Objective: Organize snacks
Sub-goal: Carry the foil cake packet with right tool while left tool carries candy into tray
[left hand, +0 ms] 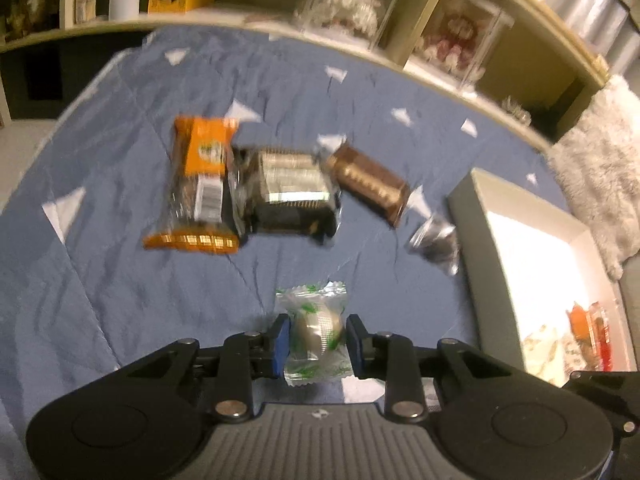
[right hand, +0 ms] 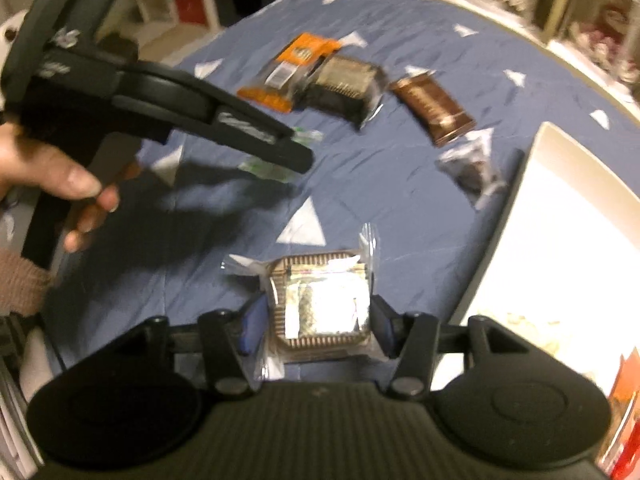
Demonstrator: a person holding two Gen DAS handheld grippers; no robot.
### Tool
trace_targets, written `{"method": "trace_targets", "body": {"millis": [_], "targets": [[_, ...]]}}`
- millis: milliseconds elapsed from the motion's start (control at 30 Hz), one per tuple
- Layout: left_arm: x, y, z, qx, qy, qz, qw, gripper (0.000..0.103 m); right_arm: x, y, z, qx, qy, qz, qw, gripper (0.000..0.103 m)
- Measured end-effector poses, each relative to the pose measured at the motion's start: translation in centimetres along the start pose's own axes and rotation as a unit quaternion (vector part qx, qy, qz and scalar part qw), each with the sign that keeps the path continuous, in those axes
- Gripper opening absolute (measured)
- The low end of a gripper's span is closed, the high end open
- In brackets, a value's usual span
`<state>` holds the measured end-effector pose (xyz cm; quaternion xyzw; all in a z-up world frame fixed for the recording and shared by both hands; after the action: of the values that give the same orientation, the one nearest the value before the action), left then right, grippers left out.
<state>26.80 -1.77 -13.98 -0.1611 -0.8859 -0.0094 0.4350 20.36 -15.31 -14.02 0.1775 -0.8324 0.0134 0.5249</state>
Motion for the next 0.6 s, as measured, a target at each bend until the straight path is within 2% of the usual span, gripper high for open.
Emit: {"method": "trace_targets", "body": {"millis": [300,600], "targets": [[4.3,-1.0,-1.4,-0.005,-0.060,0.015,0.9981,0.031,4.9,-3.4,-1.0,-0.082,-0.087,0.009,0.993,0.060],[7.1,-3.6,-2.1,-0.028,-0.095,0.031,0.9946,0.031,8.7,-7.3,-0.9,-0.150,-0.174,0.025,0.973,0.060]]}}
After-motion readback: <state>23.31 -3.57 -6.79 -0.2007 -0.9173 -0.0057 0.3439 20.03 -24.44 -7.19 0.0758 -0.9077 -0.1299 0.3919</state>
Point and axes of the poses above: each gripper's, at about its wrist camera, not at the fingertips, and x roughly against the way its jaws point, y to its left, z to its underside, the point moved 4 cm from there along -x, roughly the way its jaws point, and after that the axes turned 14 degrees about -x, right-handed, at the moved point
